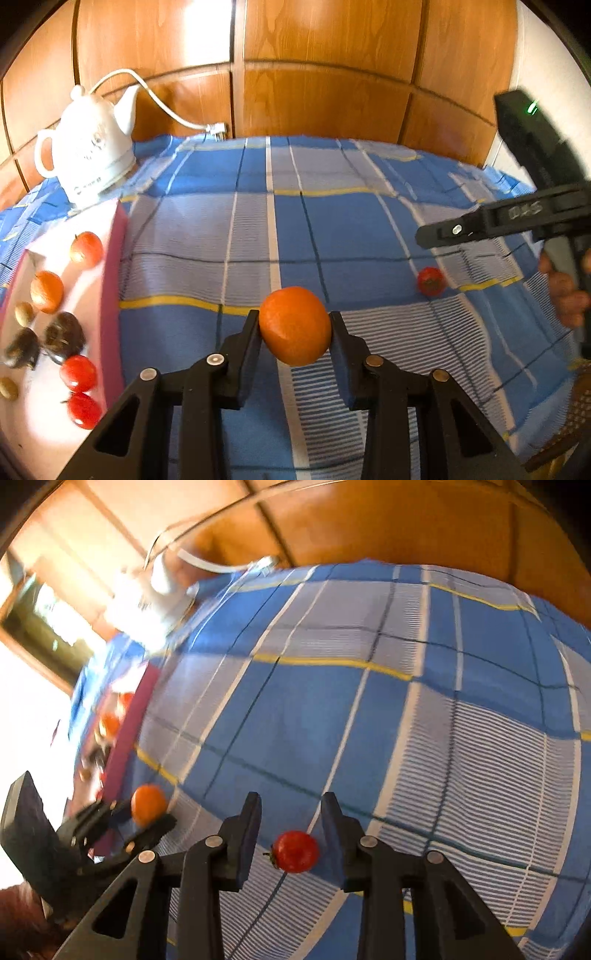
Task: Organize fruits
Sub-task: 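Carry the mandarin into the tray and open the left tool while right tool grasps the tomato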
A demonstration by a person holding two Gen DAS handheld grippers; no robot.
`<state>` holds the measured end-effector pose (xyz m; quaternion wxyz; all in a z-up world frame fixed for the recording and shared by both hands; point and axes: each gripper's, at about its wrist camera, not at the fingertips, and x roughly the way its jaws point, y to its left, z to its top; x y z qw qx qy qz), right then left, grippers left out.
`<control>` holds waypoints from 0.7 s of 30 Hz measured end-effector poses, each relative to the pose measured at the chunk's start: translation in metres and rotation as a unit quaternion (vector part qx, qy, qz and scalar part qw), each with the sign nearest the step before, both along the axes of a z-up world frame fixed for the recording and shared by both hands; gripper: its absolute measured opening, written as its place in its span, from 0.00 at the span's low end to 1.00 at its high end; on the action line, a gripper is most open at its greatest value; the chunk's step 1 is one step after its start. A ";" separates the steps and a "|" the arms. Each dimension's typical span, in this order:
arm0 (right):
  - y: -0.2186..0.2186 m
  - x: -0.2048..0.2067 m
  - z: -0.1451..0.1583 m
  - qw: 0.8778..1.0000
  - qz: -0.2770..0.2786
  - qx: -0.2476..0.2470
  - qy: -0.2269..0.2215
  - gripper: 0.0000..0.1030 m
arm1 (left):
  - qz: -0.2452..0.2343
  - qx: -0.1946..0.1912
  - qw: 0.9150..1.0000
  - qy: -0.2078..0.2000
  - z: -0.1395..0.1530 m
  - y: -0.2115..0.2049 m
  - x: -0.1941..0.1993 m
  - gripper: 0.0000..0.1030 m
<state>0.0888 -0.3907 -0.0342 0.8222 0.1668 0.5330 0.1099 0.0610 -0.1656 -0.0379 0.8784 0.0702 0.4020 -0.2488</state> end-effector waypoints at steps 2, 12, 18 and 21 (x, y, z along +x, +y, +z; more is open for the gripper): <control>0.000 0.001 0.002 1.000 0.001 -0.003 0.000 0.33 | 0.004 -0.010 1.000 -0.004 0.012 0.008 -0.002 0.35; 0.024 0.000 -0.008 0.995 0.072 -0.058 0.022 0.33 | 0.070 -0.041 0.997 -0.015 0.052 0.087 -0.007 0.35; 0.030 -0.005 -0.017 0.991 0.091 -0.095 0.038 0.29 | 0.171 -0.045 0.984 0.004 0.048 0.169 0.001 0.35; 0.029 -0.006 -0.018 0.991 0.086 -0.101 0.035 0.26 | 0.209 -0.051 0.976 0.025 0.037 0.203 0.003 0.35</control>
